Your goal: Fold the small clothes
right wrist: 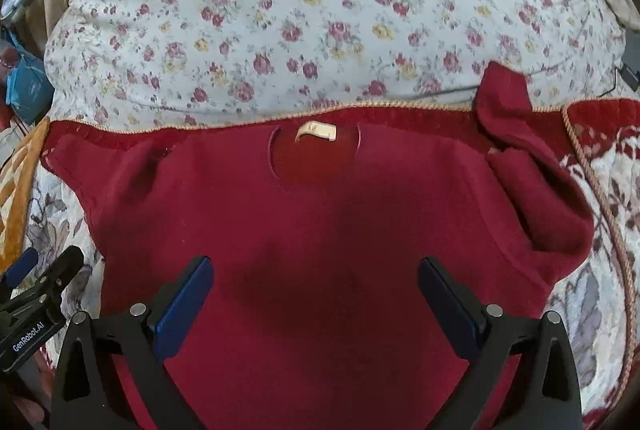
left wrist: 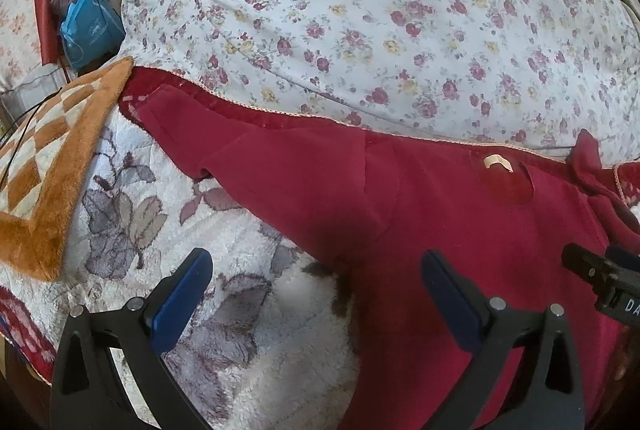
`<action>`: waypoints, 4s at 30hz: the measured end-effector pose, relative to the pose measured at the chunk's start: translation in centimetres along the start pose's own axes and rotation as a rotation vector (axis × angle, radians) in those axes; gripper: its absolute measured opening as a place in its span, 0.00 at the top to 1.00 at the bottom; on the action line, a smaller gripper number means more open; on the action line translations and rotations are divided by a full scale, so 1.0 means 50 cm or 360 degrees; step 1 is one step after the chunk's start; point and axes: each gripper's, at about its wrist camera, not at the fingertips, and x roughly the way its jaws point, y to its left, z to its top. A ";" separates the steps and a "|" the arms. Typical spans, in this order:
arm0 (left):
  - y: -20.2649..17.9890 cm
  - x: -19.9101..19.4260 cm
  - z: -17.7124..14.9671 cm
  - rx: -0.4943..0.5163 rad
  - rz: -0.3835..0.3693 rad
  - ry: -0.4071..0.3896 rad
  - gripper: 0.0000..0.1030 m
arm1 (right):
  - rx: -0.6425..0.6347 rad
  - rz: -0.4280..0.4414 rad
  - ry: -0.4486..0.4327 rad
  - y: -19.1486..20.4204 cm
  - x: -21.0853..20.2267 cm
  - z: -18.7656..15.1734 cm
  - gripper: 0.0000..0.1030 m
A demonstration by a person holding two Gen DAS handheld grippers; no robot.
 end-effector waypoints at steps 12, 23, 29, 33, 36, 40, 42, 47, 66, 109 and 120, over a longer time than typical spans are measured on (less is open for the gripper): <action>0.007 0.016 0.004 -0.0014 0.0016 0.0023 0.00 | -0.0043 -0.0053 -0.0015 -0.012 0.036 -0.004 0.00; 0.011 0.041 0.003 -0.0035 0.0044 0.0049 0.00 | -0.0089 -0.0076 0.0000 0.001 0.083 -0.009 0.00; 0.005 0.048 0.005 -0.0024 0.0052 0.0055 0.00 | -0.0090 -0.0092 -0.0006 0.003 0.098 -0.010 0.00; -0.002 0.054 0.005 -0.0019 0.0048 0.0065 0.00 | -0.0085 -0.0099 -0.0015 0.002 0.103 -0.009 0.00; -0.003 0.055 0.005 -0.0017 0.0051 0.0067 0.00 | -0.0078 -0.0102 -0.0021 0.003 0.105 -0.010 0.00; -0.004 0.055 0.005 -0.0022 0.0055 0.0066 0.00 | -0.0029 -0.0055 0.0010 -0.006 0.111 -0.007 0.00; -0.002 0.056 0.003 -0.0028 0.0052 0.0067 0.00 | -0.0015 -0.0039 0.0019 -0.008 0.113 -0.007 0.00; 0.007 0.052 0.004 -0.0044 0.0054 0.0064 0.00 | -0.0020 -0.0037 0.0025 -0.005 0.113 -0.008 0.00; 0.025 0.045 0.015 -0.0097 0.0053 0.0053 0.00 | -0.0095 0.0016 -0.0159 0.063 0.029 0.011 0.00; 0.031 0.061 0.015 -0.0104 0.0071 0.0092 0.00 | 0.0078 -0.0018 -0.0031 0.036 0.053 0.003 0.00; 0.180 0.079 0.118 -0.0322 0.0283 0.0045 0.00 | -0.0066 -0.0052 -0.0009 0.039 0.094 -0.014 0.00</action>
